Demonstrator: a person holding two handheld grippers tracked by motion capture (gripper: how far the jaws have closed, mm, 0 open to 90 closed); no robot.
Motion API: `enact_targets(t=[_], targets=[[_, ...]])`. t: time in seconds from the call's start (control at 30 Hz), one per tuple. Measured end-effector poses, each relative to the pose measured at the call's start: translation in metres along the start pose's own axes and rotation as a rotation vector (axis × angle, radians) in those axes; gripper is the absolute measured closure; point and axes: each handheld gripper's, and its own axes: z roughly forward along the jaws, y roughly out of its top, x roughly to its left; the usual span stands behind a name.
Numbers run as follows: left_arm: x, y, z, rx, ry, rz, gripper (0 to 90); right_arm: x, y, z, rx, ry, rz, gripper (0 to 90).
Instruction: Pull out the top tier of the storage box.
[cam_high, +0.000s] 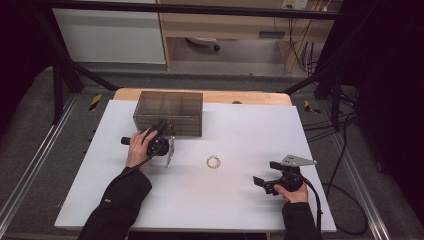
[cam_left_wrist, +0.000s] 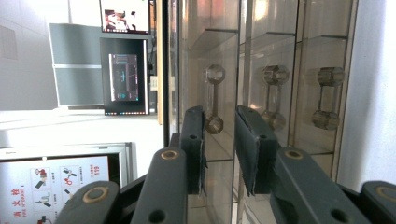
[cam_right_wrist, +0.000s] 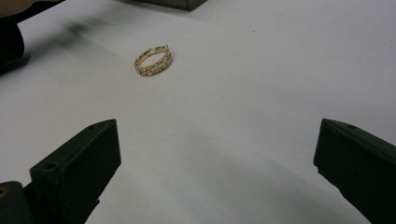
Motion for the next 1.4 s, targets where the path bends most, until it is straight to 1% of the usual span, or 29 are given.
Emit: enact_targets(t=[0.1, 0.37, 0.53, 0.7, 0.87, 1.4], targets=[[-0.0012, 0.0003, 0.0002, 0.001, 0.009, 0.0, 73.7, 0.0001, 0.0, 0.0001, 0.001, 0.001, 0.0, 1.3], [-0.0026, 0.0017, 0.0004, 0.014, 0.032, 0.017, 77.0, 0.0001, 0.0, 0.0, 0.0, 0.001, 0.001, 1.3], [-0.0034, 0.0023, 0.0007, 0.017, 0.045, 0.021, 79.2, 0.0, 0.0, 0.0, -0.001, 0.001, 0.0, 1.3], [-0.0042, 0.0026, 0.0006, 0.022, 0.051, 0.026, 79.8, -0.0001, 0.0001, 0.0, -0.005, 0.0, 0.0, 1.3], [-0.0055, 0.0032, 0.0007, 0.028, 0.06, 0.04, 80.3, -0.0002, 0.0001, 0.0, -0.005, 0.0, -0.001, 1.3], [-0.0065, 0.003, -0.0002, 0.029, 0.068, 0.049, 80.7, -0.0003, 0.0001, -0.0005, -0.005, 0.001, 0.002, 1.3]])
